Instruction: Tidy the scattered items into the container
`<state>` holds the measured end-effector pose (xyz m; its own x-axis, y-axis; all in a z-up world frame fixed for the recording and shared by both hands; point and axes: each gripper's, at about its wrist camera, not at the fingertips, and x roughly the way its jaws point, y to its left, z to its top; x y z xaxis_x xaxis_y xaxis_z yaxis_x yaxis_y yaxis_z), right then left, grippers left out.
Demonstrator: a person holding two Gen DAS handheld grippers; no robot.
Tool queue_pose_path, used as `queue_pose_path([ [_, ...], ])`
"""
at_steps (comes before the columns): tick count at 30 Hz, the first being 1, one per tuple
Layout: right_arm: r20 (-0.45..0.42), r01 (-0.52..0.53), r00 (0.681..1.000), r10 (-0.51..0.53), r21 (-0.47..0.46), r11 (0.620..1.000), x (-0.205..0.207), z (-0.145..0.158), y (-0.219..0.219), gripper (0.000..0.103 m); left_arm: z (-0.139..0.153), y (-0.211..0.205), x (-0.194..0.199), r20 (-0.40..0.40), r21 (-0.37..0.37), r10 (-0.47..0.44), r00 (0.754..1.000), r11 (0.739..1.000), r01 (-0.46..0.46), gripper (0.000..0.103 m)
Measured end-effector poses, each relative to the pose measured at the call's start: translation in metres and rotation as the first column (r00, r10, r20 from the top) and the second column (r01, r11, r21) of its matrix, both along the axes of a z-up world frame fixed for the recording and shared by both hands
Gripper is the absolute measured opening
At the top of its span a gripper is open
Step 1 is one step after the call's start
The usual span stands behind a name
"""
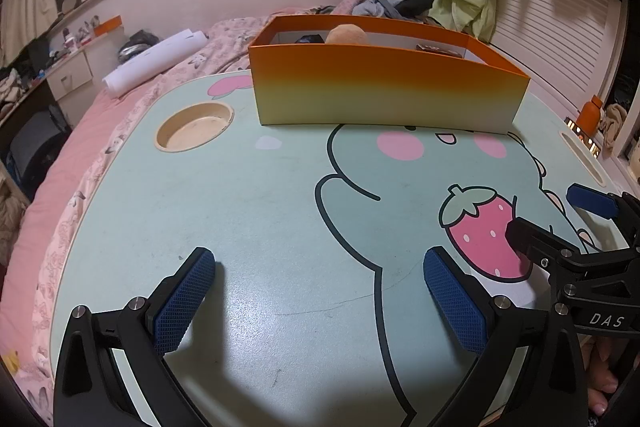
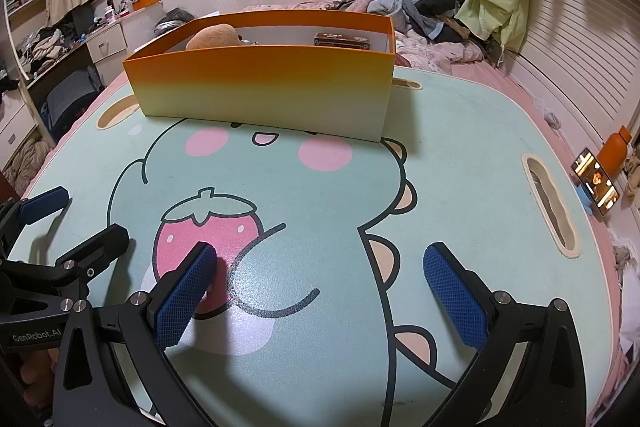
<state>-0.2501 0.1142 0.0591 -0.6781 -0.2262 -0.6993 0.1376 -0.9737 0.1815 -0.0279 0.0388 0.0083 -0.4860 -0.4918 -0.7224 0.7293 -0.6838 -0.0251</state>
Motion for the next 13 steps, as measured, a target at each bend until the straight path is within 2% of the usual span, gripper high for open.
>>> queue_pose_path([
  [13,0.0,0.0,1.0,0.0,0.0,1.0,0.0001,-0.0001,-0.0001,0.103,0.0003,0.002,-0.0035,-0.001,-0.003,-0.004,1.0,1.0,0.004,0.103],
])
